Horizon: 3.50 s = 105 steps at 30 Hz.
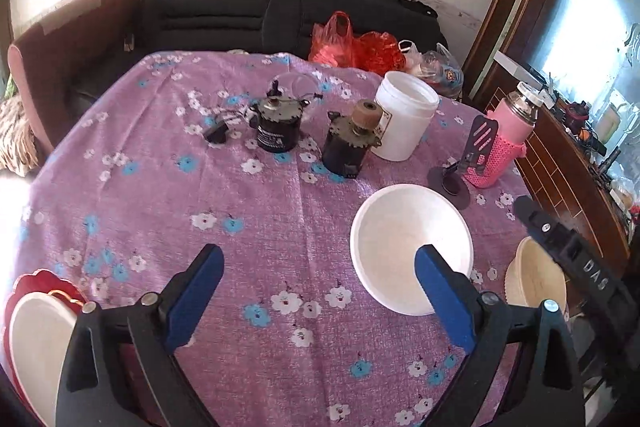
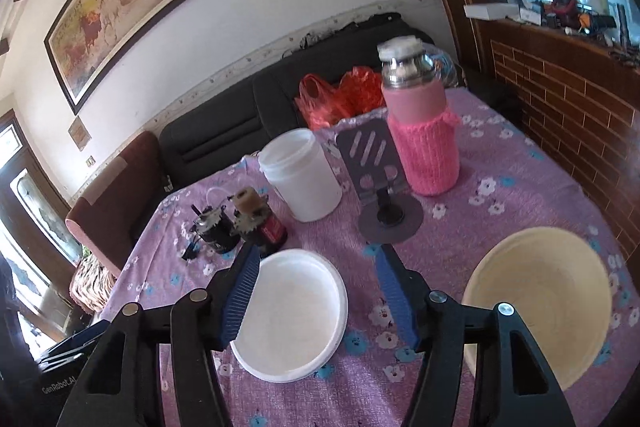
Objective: Organize plates and bowls
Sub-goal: 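Close the left and right grippers on the flat white plate's rim, then lift the white plate with both grippers and carry it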
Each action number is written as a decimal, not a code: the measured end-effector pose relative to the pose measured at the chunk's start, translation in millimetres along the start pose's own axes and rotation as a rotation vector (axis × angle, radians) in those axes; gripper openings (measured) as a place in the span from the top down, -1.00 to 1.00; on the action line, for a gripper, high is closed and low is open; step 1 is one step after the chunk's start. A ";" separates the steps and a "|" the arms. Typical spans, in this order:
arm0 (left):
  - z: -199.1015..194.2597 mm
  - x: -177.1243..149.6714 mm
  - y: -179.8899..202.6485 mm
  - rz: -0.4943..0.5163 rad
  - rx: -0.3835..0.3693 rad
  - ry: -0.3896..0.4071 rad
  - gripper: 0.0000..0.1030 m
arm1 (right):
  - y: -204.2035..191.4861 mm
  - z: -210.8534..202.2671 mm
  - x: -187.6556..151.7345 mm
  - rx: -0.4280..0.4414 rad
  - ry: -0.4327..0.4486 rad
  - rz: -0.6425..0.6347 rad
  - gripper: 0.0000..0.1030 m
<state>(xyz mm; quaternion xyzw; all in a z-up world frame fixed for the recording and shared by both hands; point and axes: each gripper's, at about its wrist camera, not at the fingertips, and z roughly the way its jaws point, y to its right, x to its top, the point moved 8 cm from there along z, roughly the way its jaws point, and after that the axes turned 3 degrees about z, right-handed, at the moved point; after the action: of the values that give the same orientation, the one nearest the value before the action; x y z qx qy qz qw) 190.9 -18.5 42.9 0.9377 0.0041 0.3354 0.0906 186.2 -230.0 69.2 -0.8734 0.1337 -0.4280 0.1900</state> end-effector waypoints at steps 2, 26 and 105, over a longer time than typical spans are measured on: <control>21.4 -2.7 3.3 -0.021 -0.027 -0.048 -0.60 | 5.1 18.2 -12.3 0.000 -0.036 0.014 -0.12; 121.0 -22.8 24.2 -0.058 -0.096 -0.190 0.27 | 19.4 91.3 -66.7 -0.041 -0.218 -0.038 0.10; 24.5 -37.6 14.1 0.073 0.073 -0.009 0.61 | -42.4 66.1 -87.4 0.094 -0.201 -0.150 0.74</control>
<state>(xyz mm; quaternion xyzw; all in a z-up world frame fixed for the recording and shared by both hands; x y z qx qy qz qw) 176.5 -39.0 3.2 0.9415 -0.0185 0.3337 0.0442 189.8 -143.2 -9.9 -0.9097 0.0279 -0.3570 0.2105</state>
